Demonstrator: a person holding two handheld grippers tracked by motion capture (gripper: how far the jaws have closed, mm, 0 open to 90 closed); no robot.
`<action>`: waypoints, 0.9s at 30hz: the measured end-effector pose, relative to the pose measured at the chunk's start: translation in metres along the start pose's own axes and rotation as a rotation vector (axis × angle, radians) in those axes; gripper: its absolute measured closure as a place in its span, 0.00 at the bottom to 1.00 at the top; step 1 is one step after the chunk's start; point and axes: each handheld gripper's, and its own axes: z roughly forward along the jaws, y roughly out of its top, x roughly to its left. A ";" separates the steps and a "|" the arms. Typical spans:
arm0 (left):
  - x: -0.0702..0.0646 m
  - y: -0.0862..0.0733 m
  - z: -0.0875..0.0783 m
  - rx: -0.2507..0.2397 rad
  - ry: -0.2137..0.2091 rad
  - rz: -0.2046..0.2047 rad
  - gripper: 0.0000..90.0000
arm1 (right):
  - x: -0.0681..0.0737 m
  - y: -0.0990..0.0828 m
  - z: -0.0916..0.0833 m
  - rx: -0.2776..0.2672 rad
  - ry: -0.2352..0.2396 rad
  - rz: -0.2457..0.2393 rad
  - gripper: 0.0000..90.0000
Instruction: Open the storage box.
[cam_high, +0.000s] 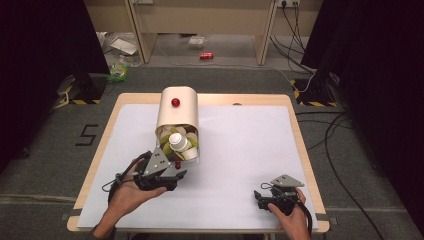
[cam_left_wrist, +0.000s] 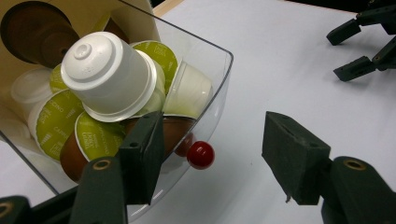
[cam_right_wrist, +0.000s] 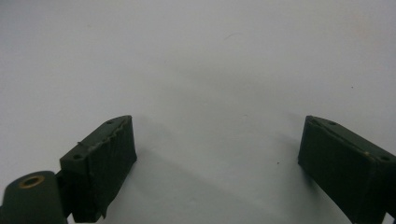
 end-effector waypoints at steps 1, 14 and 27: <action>-0.001 0.000 -0.001 -0.004 0.003 0.000 0.43 | 0.000 0.000 0.000 0.000 0.000 0.000 0.13; -0.001 -0.001 -0.006 -0.013 -0.013 -0.017 0.43 | 0.000 0.000 0.000 0.000 0.000 0.000 0.13; -0.003 -0.002 -0.009 -0.009 -0.015 -0.019 0.43 | 0.000 0.000 0.000 0.000 -0.001 0.001 0.13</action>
